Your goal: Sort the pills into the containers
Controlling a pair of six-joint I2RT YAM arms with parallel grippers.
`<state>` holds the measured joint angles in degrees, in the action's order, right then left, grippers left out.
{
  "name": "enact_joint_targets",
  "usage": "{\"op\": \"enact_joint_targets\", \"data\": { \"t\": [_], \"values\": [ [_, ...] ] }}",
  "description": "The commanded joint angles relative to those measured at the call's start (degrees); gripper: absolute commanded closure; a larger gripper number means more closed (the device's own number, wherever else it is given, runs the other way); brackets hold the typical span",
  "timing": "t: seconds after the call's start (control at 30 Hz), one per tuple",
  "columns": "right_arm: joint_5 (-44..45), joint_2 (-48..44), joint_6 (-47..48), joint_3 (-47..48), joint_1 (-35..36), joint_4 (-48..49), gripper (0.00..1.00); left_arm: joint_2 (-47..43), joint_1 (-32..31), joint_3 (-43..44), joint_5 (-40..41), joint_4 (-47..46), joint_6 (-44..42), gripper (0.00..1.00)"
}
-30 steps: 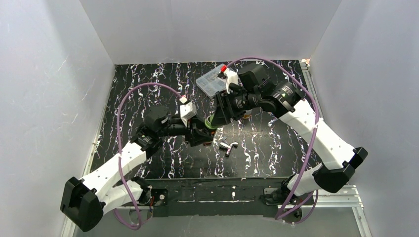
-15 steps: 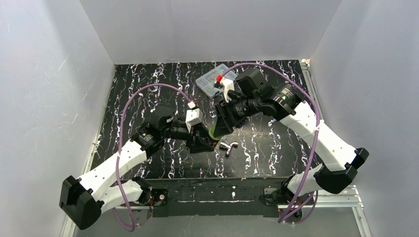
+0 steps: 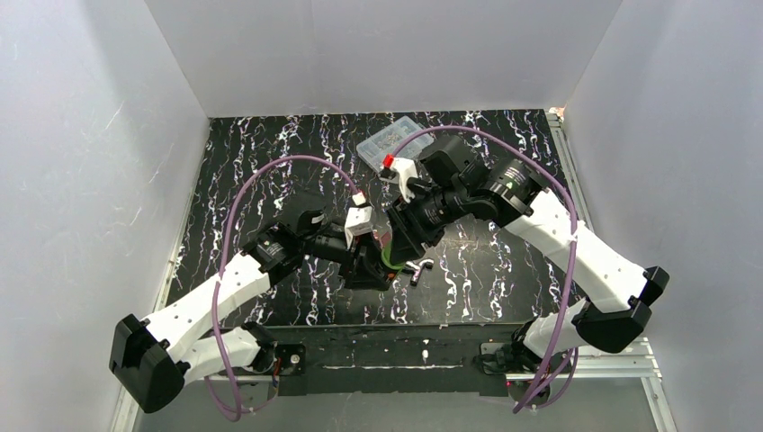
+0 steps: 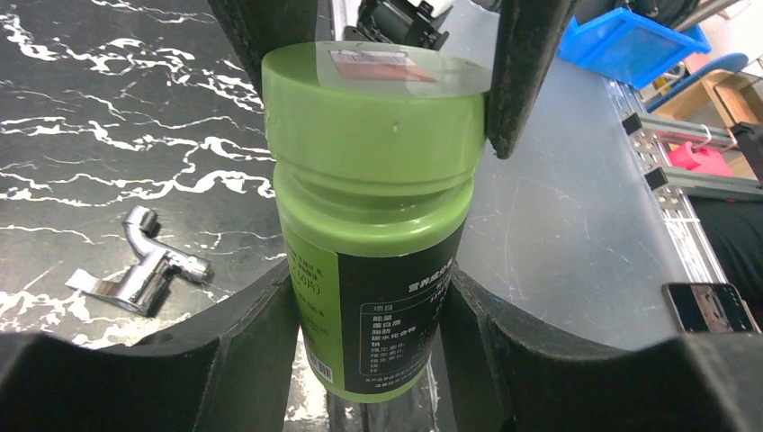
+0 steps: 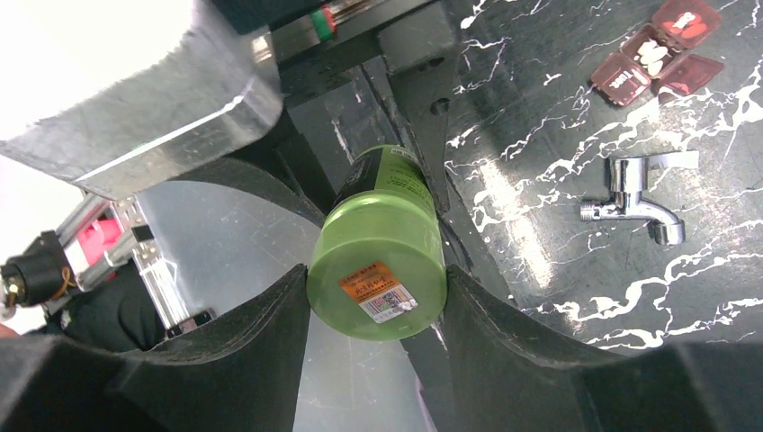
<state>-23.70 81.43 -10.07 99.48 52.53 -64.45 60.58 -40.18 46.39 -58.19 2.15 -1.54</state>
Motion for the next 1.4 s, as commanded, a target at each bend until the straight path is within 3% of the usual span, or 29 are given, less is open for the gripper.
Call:
{"op": "enact_joint_targets", "data": {
  "t": [0.0,0.43,1.37],
  "values": [
    [-3.1,0.1,2.7,-1.5,3.3,-1.5,0.73,-1.0,-0.4,4.0,-1.9,2.0,-2.2,1.0],
    [-4.0,-2.2,3.1,-6.5,5.2,-1.5,0.73,-2.4,-1.1,6.0,1.9,10.3,-9.0,1.0],
    [-6.9,-3.8,5.4,-10.4,8.4,-0.1,0.78,-2.7,-1.3,3.1,-1.3,3.9,-3.1,1.0]
  ]
}}
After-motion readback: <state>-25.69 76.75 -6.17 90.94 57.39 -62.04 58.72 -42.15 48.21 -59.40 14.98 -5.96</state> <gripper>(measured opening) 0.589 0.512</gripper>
